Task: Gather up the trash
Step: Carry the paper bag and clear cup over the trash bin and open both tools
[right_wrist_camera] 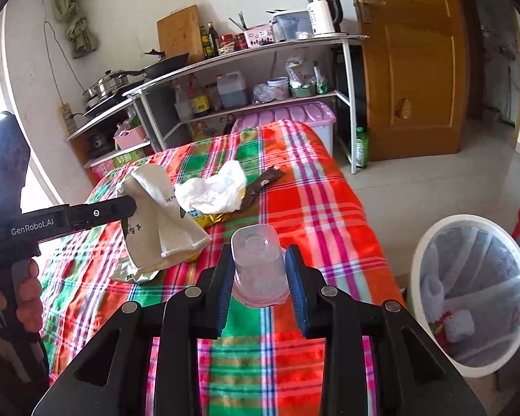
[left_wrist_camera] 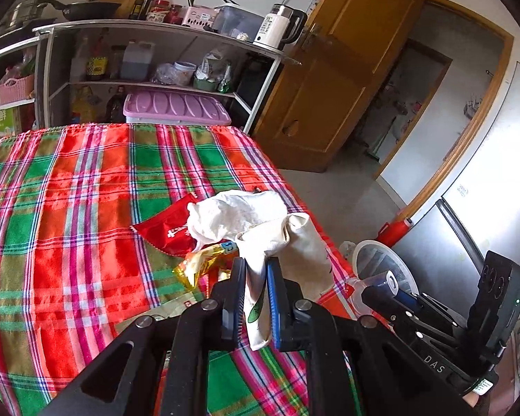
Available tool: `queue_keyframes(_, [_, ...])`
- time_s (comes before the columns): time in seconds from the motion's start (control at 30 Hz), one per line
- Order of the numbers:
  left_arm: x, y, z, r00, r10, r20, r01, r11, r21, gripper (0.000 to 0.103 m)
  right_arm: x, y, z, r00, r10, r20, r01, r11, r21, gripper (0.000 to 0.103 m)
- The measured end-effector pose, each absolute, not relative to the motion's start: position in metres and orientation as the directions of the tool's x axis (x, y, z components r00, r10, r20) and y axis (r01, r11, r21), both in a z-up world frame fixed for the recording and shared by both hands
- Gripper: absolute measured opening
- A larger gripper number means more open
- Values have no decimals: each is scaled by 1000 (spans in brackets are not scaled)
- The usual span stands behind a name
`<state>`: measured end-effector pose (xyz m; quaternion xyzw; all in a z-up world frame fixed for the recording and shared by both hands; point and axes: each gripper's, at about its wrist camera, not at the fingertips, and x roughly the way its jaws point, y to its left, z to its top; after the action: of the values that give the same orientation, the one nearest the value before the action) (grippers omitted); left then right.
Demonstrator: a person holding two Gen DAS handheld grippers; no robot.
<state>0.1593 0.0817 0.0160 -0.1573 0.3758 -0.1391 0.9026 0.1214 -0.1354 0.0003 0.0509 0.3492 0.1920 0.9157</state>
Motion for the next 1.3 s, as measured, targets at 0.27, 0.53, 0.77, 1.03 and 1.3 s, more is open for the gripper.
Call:
queue_keyframes(0.27, [168, 37, 21, 651, -429, -626, 218, 896, -387, 12, 116, -182, 9, 726, 320, -609, -235, 947, 218, 31])
queue_keyframes(0.53, [184, -31, 21, 593, -502, -629, 336, 865, -373, 12, 110, -246, 15, 762, 217, -610, -118, 973, 199, 31])
queue_keyframes(0.77, [197, -92, 15, 534, -555, -638, 409, 830, -379, 12, 111, -299, 11, 770, 140, -622, -25, 982, 190, 31])
queue_keyframes(1.03, [216, -149, -3, 471, -573, -670, 440, 811, -385, 12, 113, -345, -13, 738, 83, -670, 57, 981, 185, 31])
queue_keyframes(1.3, [229, -200, -24, 428, -554, -713, 466, 812, -352, 12, 125, -376, -42, 688, 51, -724, 113, 978, 176, 31])
